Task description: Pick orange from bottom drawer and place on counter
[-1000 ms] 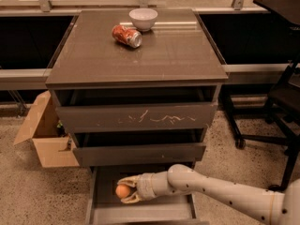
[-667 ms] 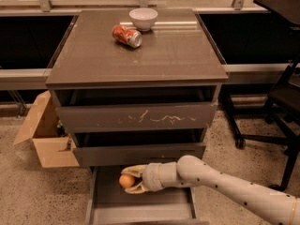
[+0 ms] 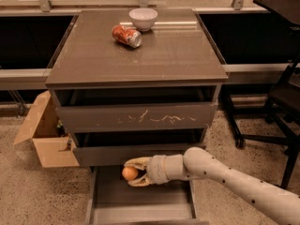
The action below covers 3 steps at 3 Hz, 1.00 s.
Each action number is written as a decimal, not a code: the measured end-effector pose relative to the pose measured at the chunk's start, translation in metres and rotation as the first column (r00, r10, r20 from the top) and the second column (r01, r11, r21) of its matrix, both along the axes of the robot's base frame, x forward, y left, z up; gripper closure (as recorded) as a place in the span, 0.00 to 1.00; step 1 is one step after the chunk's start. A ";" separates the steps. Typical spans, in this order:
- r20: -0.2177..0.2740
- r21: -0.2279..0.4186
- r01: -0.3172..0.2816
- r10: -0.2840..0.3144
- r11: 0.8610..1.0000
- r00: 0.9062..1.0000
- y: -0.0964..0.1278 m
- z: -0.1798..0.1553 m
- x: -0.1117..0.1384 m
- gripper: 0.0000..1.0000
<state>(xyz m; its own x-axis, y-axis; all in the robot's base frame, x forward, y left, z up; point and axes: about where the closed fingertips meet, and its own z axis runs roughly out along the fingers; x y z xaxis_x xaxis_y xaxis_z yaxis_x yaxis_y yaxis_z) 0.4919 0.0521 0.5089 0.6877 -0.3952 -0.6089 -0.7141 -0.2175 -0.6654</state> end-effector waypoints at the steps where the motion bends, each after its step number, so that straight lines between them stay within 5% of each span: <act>1: 0.018 0.005 -0.006 0.005 1.000 1.000 -0.003 0.008 0.006 1.00; 2: 0.139 0.009 -0.026 0.025 1.000 0.990 -0.014 0.065 0.029 1.00; 3: 0.249 0.011 -0.049 0.044 0.999 0.968 -0.026 0.125 0.051 1.00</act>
Offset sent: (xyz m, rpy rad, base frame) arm 0.0604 -0.0321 0.1510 0.0162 -0.3195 0.0543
